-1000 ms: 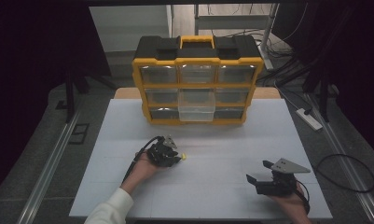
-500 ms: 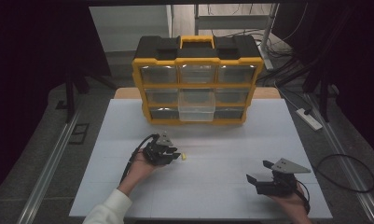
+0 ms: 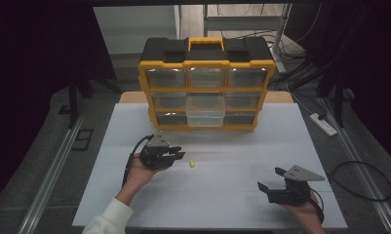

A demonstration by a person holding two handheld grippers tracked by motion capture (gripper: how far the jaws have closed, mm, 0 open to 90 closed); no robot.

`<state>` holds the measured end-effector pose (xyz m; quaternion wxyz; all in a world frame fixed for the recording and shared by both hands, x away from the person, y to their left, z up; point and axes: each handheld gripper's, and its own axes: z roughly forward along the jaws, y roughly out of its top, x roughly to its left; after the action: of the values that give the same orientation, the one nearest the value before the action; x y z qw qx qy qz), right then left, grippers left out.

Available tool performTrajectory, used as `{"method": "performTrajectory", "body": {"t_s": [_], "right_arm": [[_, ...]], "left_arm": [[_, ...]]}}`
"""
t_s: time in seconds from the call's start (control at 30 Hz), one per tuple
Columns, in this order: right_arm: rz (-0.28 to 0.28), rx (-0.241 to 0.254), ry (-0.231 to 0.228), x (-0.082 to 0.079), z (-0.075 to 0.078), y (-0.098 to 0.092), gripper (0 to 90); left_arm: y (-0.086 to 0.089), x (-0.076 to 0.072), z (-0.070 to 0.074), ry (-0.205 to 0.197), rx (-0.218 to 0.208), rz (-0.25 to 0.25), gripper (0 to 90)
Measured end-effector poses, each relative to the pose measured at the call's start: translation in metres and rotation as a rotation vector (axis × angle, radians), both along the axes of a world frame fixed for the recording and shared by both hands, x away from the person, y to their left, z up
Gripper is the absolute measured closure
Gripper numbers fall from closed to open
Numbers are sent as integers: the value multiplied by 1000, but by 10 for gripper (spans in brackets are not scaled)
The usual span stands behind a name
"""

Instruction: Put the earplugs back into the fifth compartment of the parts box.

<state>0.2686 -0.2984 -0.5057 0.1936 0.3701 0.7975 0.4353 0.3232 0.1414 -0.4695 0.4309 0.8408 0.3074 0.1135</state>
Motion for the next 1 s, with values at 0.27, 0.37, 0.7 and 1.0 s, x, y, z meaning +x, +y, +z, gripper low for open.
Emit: {"method": "performTrajectory", "body": {"t_s": [0.27, 0.37, 0.7, 1.0], "right_arm": [[-2, 1, -1, 0, 0, 0, 131], [-3, 1, -1, 0, 0, 0, 131], [-6, 4, 1, 0, 0, 0, 131], [0, 11, -5, -1, 1, -1, 131]], "left_arm": [[3, -6, 13, -36, -56, 11, 714], [4, -8, 20, -49, -78, 13, 713], [4, -9, 44, -94, -129, 29, 709], [-4, 1, 66, -131, -170, 30, 708]]}}
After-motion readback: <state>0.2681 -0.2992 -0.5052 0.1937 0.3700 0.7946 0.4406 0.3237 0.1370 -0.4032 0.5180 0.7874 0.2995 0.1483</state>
